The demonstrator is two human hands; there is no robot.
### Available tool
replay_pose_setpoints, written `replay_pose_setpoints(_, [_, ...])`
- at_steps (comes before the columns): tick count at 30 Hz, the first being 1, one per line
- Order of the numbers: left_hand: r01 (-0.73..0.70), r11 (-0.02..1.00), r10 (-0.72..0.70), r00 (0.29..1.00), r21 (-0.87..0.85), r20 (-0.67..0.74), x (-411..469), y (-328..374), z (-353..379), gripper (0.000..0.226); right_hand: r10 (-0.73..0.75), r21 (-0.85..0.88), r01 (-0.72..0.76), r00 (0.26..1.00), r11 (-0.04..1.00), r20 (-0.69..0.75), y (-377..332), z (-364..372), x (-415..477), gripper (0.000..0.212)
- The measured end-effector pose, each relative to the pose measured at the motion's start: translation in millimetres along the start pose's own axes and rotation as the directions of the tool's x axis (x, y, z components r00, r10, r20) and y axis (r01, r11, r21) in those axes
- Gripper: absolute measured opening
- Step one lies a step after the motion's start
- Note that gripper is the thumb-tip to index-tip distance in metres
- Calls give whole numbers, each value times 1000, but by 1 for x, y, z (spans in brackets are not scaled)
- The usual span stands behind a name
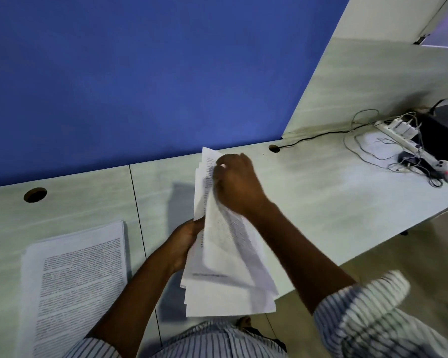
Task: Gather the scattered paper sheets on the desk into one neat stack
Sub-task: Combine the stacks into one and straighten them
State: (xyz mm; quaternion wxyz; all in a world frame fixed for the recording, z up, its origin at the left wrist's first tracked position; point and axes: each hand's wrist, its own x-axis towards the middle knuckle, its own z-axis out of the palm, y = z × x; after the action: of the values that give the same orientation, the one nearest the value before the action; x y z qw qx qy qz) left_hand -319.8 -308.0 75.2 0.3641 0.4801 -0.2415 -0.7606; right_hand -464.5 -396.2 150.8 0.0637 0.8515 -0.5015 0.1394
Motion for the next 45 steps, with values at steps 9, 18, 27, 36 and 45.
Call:
replay_pose_setpoints(9, [5, 957, 5, 999, -291, 32, -3, 6, -10, 62, 73, -30, -74, 997, 997, -16, -57, 58, -4, 49])
replay_pose_setpoints(18, [-143, 980, 143, 990, -136, -14, -4, -1, -22, 33, 400, 461, -345, 916, 817, -23, -47, 65, -18, 36])
replay_pose_setpoints(27, [-149, 925, 153, 988, -350, -18, -4, 13, -28, 31, 550, 617, -786, 528, 29, 647, 18, 68, -83, 80])
replay_pose_setpoints(36, [-113, 989, 100, 986, -97, -133, 0, 8, -38, 25, 201, 642, -662, 619, -387, 759, 29, 57, -119, 37])
replay_pose_setpoints(45, [-312, 900, 387, 893, 304, -230, -6, 35, -38, 40, 482, 838, -540, 715, -80, 507, 25, 41, -92, 36])
